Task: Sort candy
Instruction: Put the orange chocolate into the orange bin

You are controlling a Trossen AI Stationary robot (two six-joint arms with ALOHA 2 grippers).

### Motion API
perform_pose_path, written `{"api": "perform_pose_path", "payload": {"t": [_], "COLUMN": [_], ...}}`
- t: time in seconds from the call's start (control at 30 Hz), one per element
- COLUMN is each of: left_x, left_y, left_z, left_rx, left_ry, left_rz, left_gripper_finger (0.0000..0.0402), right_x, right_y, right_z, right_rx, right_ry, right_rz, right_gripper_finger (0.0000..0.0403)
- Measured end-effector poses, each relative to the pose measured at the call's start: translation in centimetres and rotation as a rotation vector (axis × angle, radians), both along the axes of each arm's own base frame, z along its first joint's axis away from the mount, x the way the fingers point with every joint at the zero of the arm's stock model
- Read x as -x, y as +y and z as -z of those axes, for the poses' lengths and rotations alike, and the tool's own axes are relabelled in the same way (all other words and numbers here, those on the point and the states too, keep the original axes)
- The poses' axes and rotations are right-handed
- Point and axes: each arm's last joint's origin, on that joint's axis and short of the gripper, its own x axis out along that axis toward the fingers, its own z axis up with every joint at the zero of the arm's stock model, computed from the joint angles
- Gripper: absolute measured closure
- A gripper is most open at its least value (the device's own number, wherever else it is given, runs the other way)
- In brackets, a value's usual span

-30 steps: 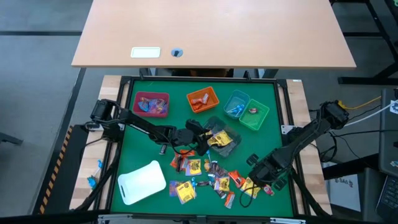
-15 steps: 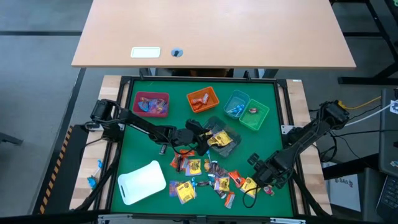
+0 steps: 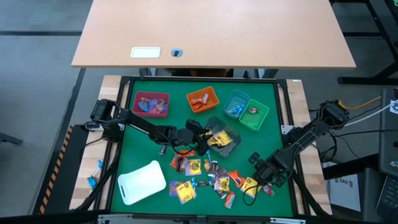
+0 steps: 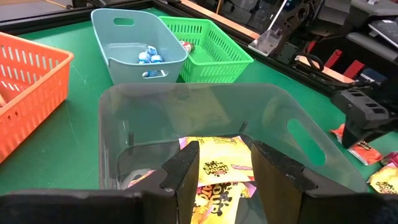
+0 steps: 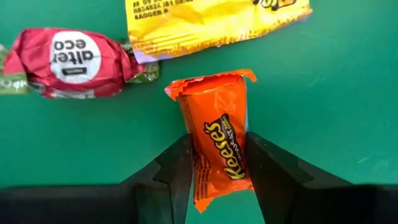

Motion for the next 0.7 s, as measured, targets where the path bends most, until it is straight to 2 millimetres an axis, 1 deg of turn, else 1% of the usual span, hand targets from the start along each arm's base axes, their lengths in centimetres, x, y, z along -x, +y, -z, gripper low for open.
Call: {"api": "perform_pose_path", "payload": {"t": [0.13, 0.37, 0.47, 0.57, 0.7], "left_x": [0.0, 0.0, 0.1, 0.3, 0.7], "left_y": [0.0, 0.0, -0.1, -0.3, -0.6], "left_z": [0.0, -0.1, -0.4, -1.2, -2.9], "left_rx": [0.001, -0.043, -0.059, -0.081, -0.131], "left_ry": [-0.004, 0.012, 0.011, 0.007, -0.021], "left_rz": [0.0, 0.02, 0.035, 0.053, 0.081], "left_gripper_finger": [0.0266, 0.0266, 0.0266, 0.0266, 0.0266], "right_x": [0.0, -0.1, -0.2, -0.5, -1.2], "right_y": [0.0, 0.1, 0.2, 0.4, 0.7], "right_z": [0.0, 0.0, 0.0, -0.4, -1.5], "right_rx": [-0.006, -0.018, -0.018, -0.007, 0.031], "right_ry": [-0.004, -0.017, -0.017, -0.037, -0.094], "right_rz": [0.01, 0.012, 0.012, 0.015, 0.024], "right_gripper_finger": [0.0261, 0.0306, 0.0314, 0.0316, 0.0317]}}
